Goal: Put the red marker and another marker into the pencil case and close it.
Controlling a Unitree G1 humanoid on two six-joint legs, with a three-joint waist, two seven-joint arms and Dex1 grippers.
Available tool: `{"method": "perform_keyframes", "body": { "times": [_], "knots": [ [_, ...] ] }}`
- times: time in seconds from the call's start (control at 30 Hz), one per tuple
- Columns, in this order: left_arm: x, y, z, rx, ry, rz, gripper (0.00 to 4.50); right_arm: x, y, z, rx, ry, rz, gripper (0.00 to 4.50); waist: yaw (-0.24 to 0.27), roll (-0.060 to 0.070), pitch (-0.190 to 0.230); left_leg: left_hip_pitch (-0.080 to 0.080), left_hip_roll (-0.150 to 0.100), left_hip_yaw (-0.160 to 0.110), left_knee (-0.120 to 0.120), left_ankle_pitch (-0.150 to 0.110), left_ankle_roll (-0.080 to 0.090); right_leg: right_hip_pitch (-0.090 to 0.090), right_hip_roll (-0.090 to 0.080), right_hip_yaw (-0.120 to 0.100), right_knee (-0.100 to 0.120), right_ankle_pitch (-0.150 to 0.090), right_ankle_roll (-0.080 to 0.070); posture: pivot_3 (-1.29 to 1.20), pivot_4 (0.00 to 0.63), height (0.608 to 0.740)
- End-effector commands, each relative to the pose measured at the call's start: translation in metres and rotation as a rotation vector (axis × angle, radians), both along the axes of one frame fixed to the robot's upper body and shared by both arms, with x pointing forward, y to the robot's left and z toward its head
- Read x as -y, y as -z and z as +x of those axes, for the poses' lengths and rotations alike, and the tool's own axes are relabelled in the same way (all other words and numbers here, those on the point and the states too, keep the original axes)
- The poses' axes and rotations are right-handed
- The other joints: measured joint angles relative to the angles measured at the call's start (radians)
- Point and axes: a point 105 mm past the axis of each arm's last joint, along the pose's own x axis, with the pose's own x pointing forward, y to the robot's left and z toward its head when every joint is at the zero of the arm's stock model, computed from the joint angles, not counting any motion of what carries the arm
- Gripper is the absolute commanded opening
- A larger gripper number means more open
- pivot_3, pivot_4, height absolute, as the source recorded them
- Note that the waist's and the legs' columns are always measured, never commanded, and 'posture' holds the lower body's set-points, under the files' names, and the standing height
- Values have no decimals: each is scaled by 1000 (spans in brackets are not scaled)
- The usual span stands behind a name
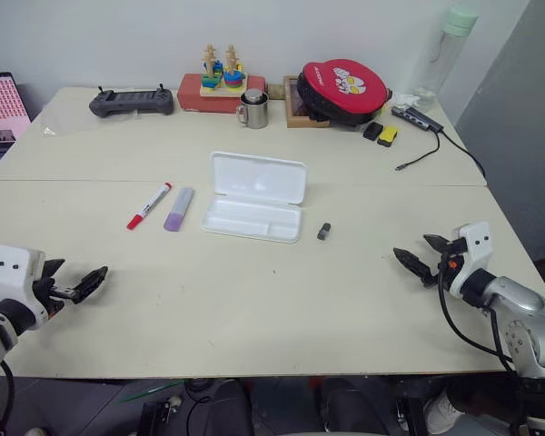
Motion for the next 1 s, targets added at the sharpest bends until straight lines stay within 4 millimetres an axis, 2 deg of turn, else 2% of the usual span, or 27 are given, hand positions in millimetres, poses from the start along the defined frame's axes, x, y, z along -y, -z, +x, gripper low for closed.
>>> {"method": "perform_keyframes", "body": {
  "times": [0.03,0.33,0.4,0.47,0.53,0.57,0.63,0.7,0.77,0.9,1.0],
  "knots": [
    [0,-14,0,42,-1,26,4500,-5,-14,0,50,-30,-5,4459,0,0,0,0,0,0,0,0,0,0,0,0,0,0,0,0,150,740],
    [7,-14,2,49,15,10,4500,-5,-20,0,61,-51,1,4459,0,0,0,0,0,0,0,0,0,1,0,0,0,0,1,0,150,740],
    [28,-20,5,69,120,30,4500,-13,-28,0,76,-94,8,4459,0,0,0,0,0,0,0,0,0,1,0,0,0,0,1,0,150,740],
    [78,-31,9,70,322,-47,4500,-34,-45,0,106,-197,22,4459,0,0,0,0,0,0,1,0,0,1,0,0,0,0,1,0,150,740],
    [117,-37,9,58,476,-91,4500,-55,-54,2,115,-291,11,4459,0,0,0,0,0,0,1,0,0,2,0,0,1,1,2,0,150,740],
    [128,-38,9,53,515,-90,4500,-62,-56,3,111,-321,-3,4459,0,0,0,0,0,0,2,0,0,2,0,0,1,1,3,0,150,740],
    [149,-41,12,60,595,-75,4500,-89,-58,6,93,-435,-46,4459,0,0,0,0,0,0,2,1,1,2,1,1,1,2,4,0,150,740],
    [180,-56,23,133,697,-104,4500,-136,-62,16,80,-604,-99,4459,-2,0,0,1,0,-1,3,1,1,3,1,1,1,2,4,0,150,740],
    [194,-62,26,153,753,-108,4500,-161,-61,24,69,-675,-162,4459,-6,1,2,0,0,0,4,1,1,1,2,2,1,3,6,0,150,740],
    [199,-70,30,193,763,-134,4500,-203,-50,28,15,-791,-205,4459,-5,1,1,-1,1,-3,4,2,2,2,4,2,1,6,2,0,150,740],
    [204,-75,26,204,788,-173,4500,-224,-36,36,-3,-829,-260,4459,0,1,1,-2,1,-3,4,2,2,1,4,1,1,6,0,0,150,740]
  ]
}}
